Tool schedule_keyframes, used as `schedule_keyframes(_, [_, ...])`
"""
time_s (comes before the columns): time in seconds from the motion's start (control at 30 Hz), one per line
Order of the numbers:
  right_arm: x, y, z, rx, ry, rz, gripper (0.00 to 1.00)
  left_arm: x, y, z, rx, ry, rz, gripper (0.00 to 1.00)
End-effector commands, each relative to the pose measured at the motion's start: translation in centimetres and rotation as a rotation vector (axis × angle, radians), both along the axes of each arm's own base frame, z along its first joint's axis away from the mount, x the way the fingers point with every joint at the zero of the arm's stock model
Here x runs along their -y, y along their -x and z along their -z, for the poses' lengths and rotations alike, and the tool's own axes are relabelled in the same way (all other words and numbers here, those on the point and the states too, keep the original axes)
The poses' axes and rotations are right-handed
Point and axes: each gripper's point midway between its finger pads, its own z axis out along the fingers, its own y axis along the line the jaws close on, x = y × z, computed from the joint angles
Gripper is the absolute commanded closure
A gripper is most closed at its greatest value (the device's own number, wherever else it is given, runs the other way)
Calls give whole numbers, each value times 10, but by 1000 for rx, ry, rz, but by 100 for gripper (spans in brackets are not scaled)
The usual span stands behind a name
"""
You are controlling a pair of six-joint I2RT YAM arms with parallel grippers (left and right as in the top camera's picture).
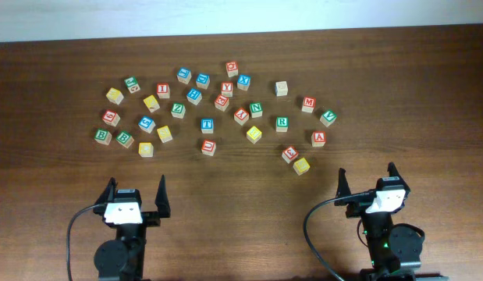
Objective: Spell out ICRA
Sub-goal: 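Raise the left gripper and swing it toward the block cluster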
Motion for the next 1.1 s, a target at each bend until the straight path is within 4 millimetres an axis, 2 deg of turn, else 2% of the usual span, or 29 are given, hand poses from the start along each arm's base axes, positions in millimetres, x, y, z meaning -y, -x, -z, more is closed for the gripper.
schedule_keyframes(0.0, [3,0,2,-4,-3,17,2,0,0,2,-6,-15,2,1])
schedule_keyframes(0.93, [3,0,2,-4,-3,17,2,-3,0,-2,9,-17,-11,1])
schedule_keyframes(0.97, [3,0,2,-4,-3,17,2,0,0,-5,21,-14,6,1])
schedule_keyframes(1.07, [3,0,2,-4,-3,17,2,55,8,-8,33,7,328,1])
